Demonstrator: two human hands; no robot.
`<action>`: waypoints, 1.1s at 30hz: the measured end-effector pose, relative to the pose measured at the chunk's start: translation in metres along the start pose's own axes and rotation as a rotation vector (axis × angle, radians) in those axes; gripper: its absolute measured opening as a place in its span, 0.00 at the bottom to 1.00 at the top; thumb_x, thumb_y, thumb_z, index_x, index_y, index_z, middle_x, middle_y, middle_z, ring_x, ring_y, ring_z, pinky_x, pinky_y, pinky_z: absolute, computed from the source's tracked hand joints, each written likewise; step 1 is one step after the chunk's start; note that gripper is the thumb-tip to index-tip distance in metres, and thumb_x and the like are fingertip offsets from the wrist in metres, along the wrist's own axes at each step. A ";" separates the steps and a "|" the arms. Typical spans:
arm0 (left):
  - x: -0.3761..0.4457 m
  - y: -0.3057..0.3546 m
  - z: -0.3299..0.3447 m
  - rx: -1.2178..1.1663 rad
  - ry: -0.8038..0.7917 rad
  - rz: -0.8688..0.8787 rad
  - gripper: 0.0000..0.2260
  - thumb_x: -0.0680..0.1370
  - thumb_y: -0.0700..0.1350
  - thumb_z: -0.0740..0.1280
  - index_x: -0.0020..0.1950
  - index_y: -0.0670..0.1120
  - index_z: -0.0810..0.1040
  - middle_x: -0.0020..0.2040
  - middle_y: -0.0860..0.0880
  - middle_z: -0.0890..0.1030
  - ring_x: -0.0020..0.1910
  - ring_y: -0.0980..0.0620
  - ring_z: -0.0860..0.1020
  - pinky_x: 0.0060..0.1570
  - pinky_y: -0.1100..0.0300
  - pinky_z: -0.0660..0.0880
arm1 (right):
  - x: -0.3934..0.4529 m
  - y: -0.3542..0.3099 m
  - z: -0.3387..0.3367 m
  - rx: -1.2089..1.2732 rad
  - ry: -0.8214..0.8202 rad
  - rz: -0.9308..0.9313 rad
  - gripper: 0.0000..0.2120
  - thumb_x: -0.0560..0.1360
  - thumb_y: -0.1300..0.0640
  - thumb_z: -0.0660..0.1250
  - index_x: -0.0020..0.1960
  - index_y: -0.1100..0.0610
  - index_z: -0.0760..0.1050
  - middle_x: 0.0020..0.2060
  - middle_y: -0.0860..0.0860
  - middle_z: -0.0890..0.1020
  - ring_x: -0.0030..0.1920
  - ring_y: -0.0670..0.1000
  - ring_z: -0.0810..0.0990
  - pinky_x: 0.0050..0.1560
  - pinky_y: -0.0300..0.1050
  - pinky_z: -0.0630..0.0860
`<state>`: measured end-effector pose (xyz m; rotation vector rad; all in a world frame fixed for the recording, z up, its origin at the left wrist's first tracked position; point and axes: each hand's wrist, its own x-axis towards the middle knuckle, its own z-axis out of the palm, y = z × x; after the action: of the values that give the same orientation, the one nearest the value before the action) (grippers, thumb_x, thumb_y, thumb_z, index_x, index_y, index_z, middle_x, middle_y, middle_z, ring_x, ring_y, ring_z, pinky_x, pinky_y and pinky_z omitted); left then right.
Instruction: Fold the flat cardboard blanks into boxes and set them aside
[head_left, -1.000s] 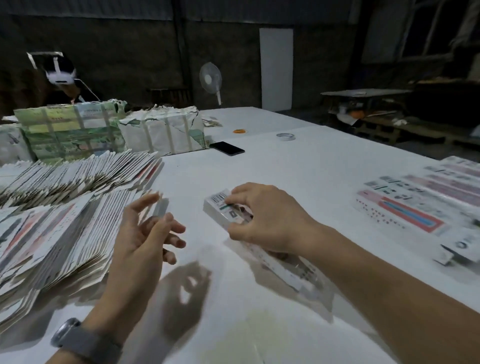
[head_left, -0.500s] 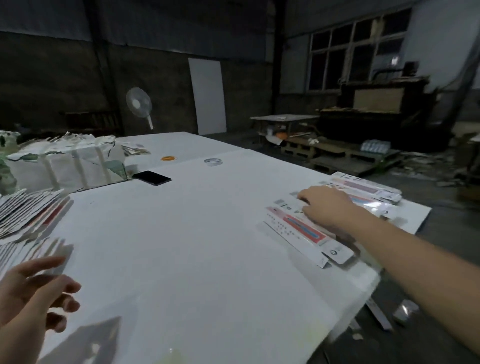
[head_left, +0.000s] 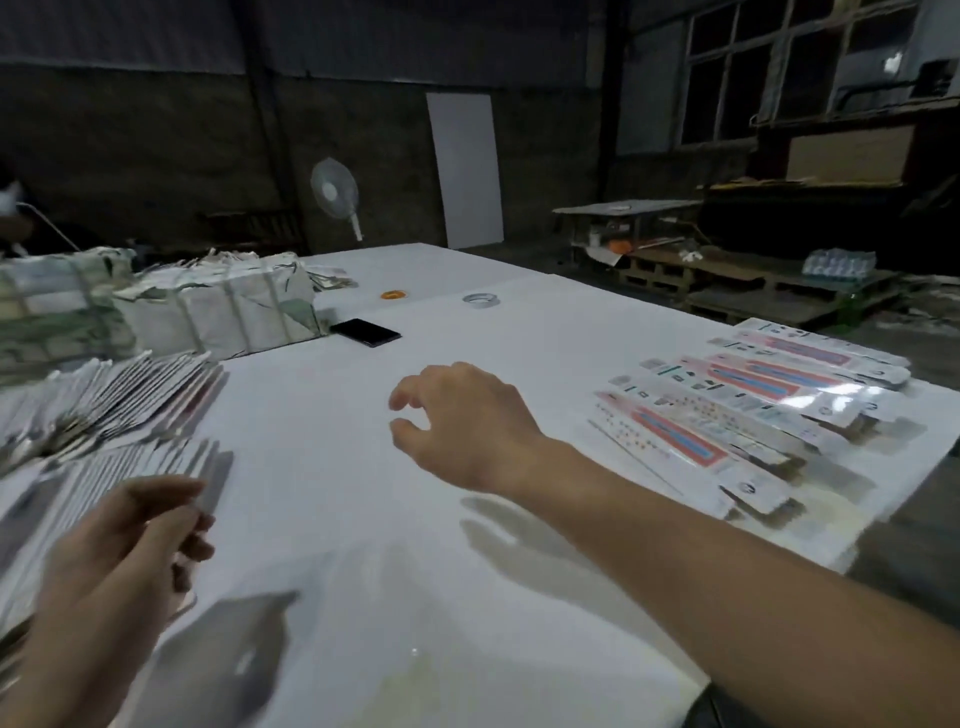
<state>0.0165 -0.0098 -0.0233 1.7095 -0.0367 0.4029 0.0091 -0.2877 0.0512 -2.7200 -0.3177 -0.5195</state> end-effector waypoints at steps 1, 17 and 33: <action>-0.003 0.011 0.003 0.070 0.022 0.096 0.11 0.78 0.38 0.65 0.44 0.54 0.81 0.35 0.50 0.82 0.27 0.61 0.78 0.21 0.68 0.65 | 0.002 -0.019 0.009 0.045 -0.014 -0.041 0.14 0.79 0.46 0.61 0.63 0.46 0.76 0.56 0.46 0.80 0.60 0.51 0.74 0.54 0.50 0.71; 0.007 0.019 -0.062 1.374 0.183 -0.110 0.26 0.81 0.53 0.58 0.78 0.56 0.57 0.79 0.45 0.62 0.79 0.34 0.55 0.75 0.34 0.51 | 0.033 -0.177 0.102 0.433 -0.178 -0.251 0.08 0.75 0.48 0.67 0.52 0.45 0.81 0.44 0.44 0.84 0.50 0.49 0.79 0.55 0.50 0.77; -0.003 0.044 -0.046 0.747 0.384 0.592 0.17 0.74 0.31 0.65 0.59 0.47 0.77 0.48 0.49 0.84 0.42 0.43 0.82 0.36 0.50 0.78 | 0.037 -0.131 0.100 0.728 0.007 -0.088 0.01 0.75 0.52 0.69 0.47 0.47 0.78 0.38 0.42 0.81 0.41 0.45 0.80 0.47 0.49 0.79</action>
<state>-0.0084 0.0257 0.0229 2.3065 -0.1247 1.3066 0.0375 -0.1246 0.0177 -2.0043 -0.5100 -0.3445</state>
